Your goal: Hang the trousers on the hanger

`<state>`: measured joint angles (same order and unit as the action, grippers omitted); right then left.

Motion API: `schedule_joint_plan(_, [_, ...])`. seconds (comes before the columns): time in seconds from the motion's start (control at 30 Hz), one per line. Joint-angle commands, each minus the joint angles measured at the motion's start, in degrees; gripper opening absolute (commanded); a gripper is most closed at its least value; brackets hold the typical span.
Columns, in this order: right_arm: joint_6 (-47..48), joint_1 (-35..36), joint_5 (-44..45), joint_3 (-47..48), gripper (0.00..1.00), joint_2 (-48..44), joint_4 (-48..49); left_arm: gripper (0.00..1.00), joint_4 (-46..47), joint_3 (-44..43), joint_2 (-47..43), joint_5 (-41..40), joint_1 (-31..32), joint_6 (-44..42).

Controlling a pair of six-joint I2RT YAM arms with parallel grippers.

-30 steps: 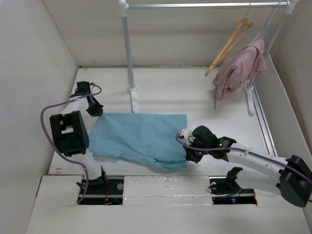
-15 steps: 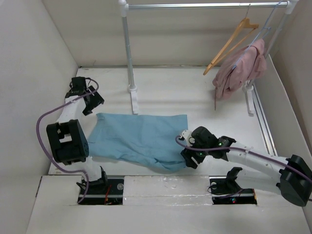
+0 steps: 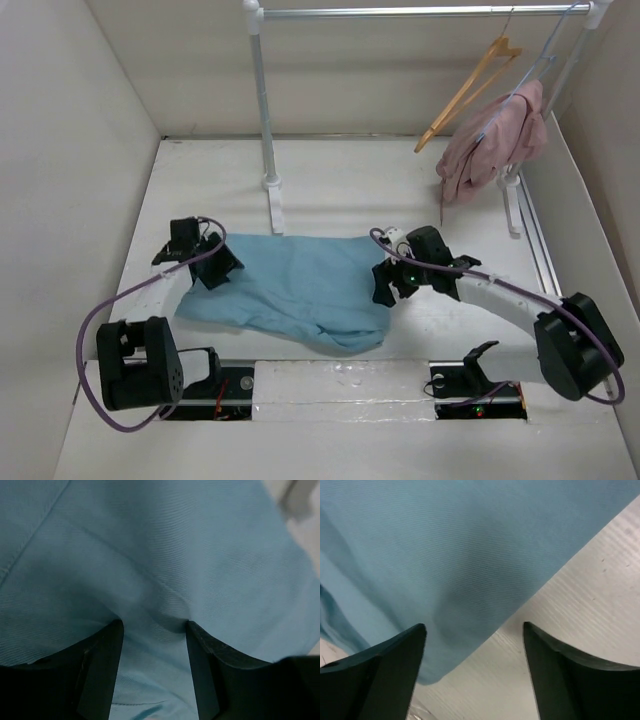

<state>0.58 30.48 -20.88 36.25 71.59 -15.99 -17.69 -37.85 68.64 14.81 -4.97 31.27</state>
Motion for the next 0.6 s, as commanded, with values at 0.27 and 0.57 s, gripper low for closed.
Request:
schedule_joint_plan(0.27, [-5.16,-10.6,-2.85,-2.77,0.0,6.89,17.67,0.48,7.14,0.5,9.65,1.64,-2.5,3.28])
schedule_joint_plan(0.57, [2.84,-16.33,-4.16,2.59,0.62,8.13,9.16,0.52,1.09,-4.78,8.54,-4.0,-2.5,0.55])
